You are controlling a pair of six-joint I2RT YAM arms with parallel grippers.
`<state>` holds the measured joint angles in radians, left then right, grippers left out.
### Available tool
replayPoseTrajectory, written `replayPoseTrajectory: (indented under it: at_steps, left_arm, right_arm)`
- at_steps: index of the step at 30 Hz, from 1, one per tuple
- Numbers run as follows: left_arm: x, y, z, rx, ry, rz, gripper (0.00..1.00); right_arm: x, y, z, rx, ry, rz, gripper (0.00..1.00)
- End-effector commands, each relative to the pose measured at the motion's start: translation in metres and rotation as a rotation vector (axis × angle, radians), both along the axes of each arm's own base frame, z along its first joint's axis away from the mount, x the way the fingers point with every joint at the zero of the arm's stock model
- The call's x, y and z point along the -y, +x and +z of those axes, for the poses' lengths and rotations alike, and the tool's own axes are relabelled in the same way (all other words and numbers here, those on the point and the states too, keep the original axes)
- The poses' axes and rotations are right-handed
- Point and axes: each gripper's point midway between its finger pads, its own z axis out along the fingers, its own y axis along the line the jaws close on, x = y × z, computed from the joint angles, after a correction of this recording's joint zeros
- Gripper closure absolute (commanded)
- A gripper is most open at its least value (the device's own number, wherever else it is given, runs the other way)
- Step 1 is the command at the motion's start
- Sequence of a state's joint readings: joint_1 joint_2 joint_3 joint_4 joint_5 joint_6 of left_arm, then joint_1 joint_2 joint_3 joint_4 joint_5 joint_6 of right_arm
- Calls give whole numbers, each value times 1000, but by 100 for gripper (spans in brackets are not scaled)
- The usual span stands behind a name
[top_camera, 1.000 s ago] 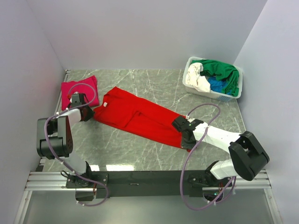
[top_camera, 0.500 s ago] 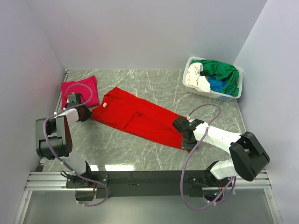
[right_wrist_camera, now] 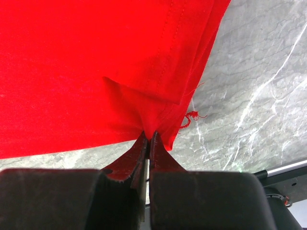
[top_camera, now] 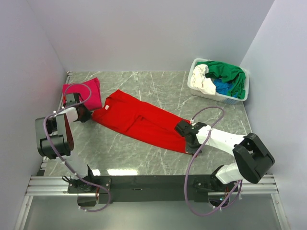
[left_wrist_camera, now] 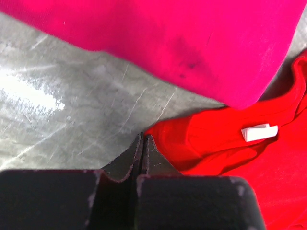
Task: Fold and stack the t-shirts
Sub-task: Fold the tshirt
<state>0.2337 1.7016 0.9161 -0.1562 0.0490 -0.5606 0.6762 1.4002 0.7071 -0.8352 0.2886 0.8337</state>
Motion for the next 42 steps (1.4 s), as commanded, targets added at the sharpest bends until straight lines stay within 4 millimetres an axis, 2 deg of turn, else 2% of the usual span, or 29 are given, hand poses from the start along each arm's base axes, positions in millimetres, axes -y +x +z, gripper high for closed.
replayPoseTrajectory:
  at_steps: [1,12,15,17,18,21,22,24,25,27,28,30,31,33,34,35,37,38,40,42]
  left_arm:
    - [-29,13,11,21,92,41,99]
    - [-45,8,19,9,158,101,98]
    - [-52,6,24,11,184,133,90]
    - [-59,3,34,28,215,166,81]
    - [-61,1,36,32,222,183,72]
    - [-68,-3,52,72,254,230,58]
    - [-70,-4,62,98,262,242,50]
    - [-69,-8,67,119,261,257,48]
    - [-63,-6,76,151,257,252,46]
    - [-54,-8,82,176,265,245,45]
    - [-37,-4,92,205,270,211,44]
    - [-13,-2,96,226,256,160,43]
    - [12,2,101,251,232,96,41]
    - [41,3,103,278,179,31,41]
    - [75,4,105,294,151,-54,39]
    - [87,2,103,296,134,-80,38]
    - [117,1,100,300,81,-148,37]
    - [125,0,98,299,63,-168,37]
    - [144,2,89,285,19,-215,37]
    - [154,4,80,271,-1,-235,37]
  right_arm:
    - [19,-17,1,-61,-111,-3,100]
    - [17,-22,0,-62,-119,6,100]
    - [17,-21,1,-58,-118,6,100]
    - [15,-21,2,-51,-113,9,100]
    - [15,-20,2,-47,-109,9,100]
    - [11,-19,5,-40,-86,17,100]
    - [10,-18,6,-34,-78,19,97]
    - [8,-18,9,-31,-68,27,89]
    - [7,-17,13,-19,-55,29,79]
    - [1,-15,20,-7,-28,45,67]
    - [-1,-13,26,11,-12,49,58]
    - [-8,-8,38,37,12,67,50]
    - [-11,-5,46,60,32,72,44]
    - [-18,5,61,99,54,95,38]
    - [-20,10,66,115,58,100,34]
    - [-26,20,77,147,69,121,33]
    - [-29,33,83,171,46,138,31]
    - [-37,45,92,209,63,145,31]
    - [-40,60,92,225,51,144,31]
    - [-46,81,96,276,59,151,31]
